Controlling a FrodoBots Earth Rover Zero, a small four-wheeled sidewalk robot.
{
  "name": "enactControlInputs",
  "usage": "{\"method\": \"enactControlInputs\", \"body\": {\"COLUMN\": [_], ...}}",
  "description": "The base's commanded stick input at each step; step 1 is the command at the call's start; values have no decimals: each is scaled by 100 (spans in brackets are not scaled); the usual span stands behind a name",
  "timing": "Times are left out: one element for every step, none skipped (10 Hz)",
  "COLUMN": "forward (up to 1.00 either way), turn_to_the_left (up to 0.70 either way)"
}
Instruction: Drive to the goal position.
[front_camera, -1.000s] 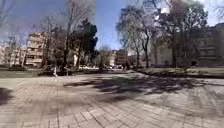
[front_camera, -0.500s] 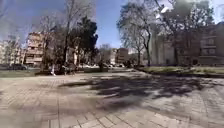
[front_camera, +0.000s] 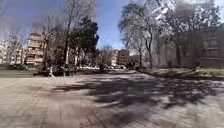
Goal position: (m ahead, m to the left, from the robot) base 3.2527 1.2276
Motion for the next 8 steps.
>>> {"method": "enactControlInputs", "body": {"forward": [85,85,85,85,85,85,85,85], "turn_to_the_left": [0,0,0,0,0,0,-23,-34]}}
